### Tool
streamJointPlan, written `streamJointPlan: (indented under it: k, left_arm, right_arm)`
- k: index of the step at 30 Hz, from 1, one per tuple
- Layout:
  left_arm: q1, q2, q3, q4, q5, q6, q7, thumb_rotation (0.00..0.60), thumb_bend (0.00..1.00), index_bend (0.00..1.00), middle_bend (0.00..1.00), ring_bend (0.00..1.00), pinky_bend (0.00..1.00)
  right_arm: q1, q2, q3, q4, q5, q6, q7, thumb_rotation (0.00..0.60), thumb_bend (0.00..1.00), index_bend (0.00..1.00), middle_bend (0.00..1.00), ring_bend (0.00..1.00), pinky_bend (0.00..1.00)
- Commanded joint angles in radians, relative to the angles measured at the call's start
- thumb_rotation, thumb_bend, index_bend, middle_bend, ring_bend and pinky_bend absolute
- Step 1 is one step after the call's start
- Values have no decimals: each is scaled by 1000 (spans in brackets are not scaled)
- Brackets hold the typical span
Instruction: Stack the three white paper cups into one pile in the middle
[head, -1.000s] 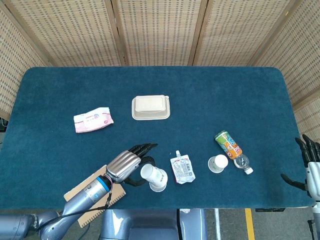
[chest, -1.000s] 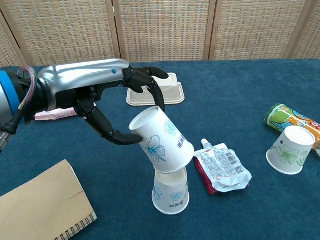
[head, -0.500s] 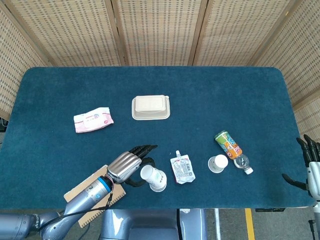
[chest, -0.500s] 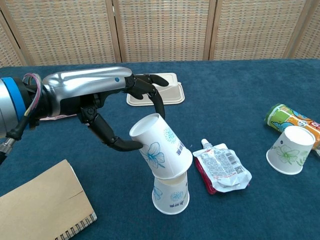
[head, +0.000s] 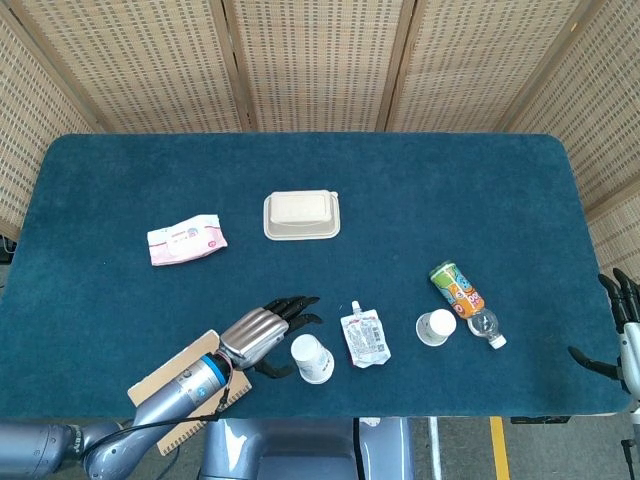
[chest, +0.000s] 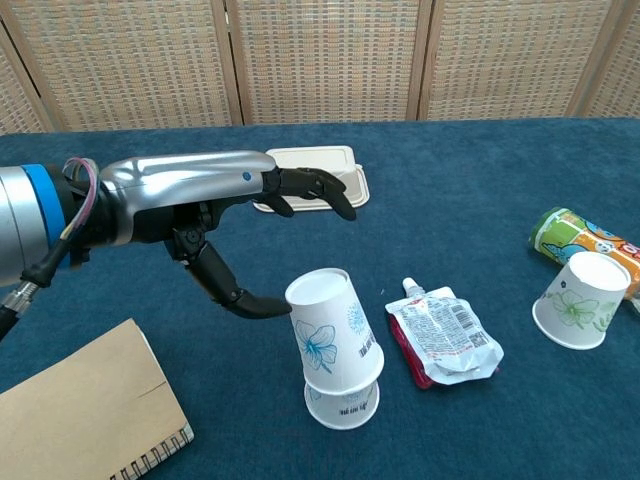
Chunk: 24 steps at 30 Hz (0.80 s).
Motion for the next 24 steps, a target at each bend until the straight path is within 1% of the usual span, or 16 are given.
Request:
streamJointPlan:
  k: [1, 4, 5, 7, 8, 10, 12, 14, 18, 22, 23, 24]
  left_arm:
    - [-3, 5, 3, -6, -6, 4, 8, 600, 294, 151, 0, 0, 90]
    - [0, 5, 3, -9, -3, 16, 7, 600, 293, 155, 0, 0, 90]
    - [3, 6, 3, -8, 3, 26, 7, 600, 293, 171, 0, 0, 90]
    - [10, 3, 6, -2, 16, 50, 18, 600, 294, 245, 0, 0, 90]
    - [13, 1, 10, 1, 19, 58, 25, 600, 294, 266, 0, 0, 90]
    - [13, 6, 14, -3, 12, 56, 28, 600, 297, 276, 0, 0, 90]
    - [14, 11, 14, -5, 10, 55, 26, 600, 298, 258, 0, 0, 90]
    - [18, 18, 15, -6, 13, 58, 18, 600, 300, 219, 0, 0, 86]
    - [50, 57, 29, -9, 45, 98, 1, 600, 304, 118, 0, 0, 33]
    - [107, 104, 57, 7, 97, 195, 37, 600, 306, 95, 0, 0, 21]
    - [144, 120, 74, 14, 121, 258, 61, 600, 306, 91, 0, 0, 21]
    - [168, 126, 84, 17, 136, 298, 73, 600, 306, 86, 0, 0, 21]
  right_arm:
    - [0, 0, 0, -1, -1, 0, -1, 600, 0, 0, 0, 0, 0]
    - [0, 1, 0, -2, 0, -1, -1, 600, 0, 0, 0, 0, 0]
    - [0, 1, 0, -2, 2, -2, 0, 600, 0, 0, 0, 0, 0]
    - [1, 1, 0, -2, 2, -5, 2, 600, 0, 0, 0, 0, 0]
    - [2, 0, 0, -2, 1, -6, 2, 600, 0, 0, 0, 0, 0]
    - [1, 0, 0, -2, 0, -5, 0, 600, 0, 0, 0, 0, 0]
    - [1, 0, 0, -3, 0, -3, 0, 600, 0, 0, 0, 0, 0]
    - [0, 1, 1, -3, 1, -2, 1, 600, 0, 0, 0, 0, 0]
    - [0, 3, 2, -1, 5, -7, 7, 600, 0, 0, 0, 0, 0]
    - [3, 0, 0, -1, -1, -9, 2, 600, 0, 0, 0, 0, 0]
    - [4, -3, -1, -1, -4, -9, -3, 600, 0, 0, 0, 0, 0]
    - [5, -4, -2, -1, -6, -9, -7, 600, 0, 0, 0, 0, 0]
